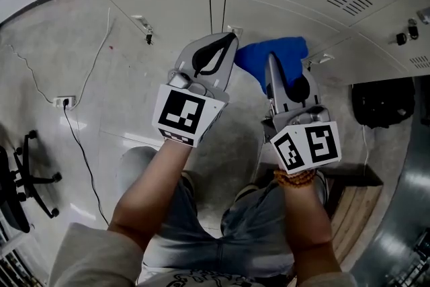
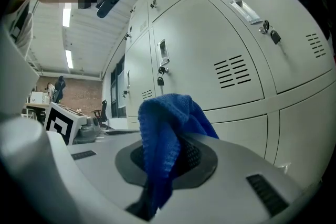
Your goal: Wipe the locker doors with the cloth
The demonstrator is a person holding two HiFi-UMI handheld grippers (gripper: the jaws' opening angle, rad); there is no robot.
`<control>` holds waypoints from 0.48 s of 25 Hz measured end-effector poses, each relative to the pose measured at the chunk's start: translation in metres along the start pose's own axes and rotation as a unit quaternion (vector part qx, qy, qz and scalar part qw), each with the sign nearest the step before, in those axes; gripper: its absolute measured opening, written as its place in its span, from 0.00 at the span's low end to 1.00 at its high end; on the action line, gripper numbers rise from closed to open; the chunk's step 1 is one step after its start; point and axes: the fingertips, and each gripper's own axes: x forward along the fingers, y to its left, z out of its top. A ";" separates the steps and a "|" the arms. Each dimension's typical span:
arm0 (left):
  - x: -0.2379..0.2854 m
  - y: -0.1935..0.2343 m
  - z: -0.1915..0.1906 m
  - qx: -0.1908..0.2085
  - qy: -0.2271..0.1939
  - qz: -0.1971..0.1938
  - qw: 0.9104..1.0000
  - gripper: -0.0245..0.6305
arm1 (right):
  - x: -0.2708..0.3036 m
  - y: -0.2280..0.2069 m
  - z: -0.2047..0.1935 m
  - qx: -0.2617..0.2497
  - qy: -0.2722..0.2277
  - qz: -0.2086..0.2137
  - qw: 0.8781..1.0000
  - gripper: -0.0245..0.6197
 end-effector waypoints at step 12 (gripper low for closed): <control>0.007 0.006 -0.008 -0.010 0.008 0.000 1.000 0.04 | 0.006 -0.002 0.001 0.005 -0.006 0.009 1.000 0.11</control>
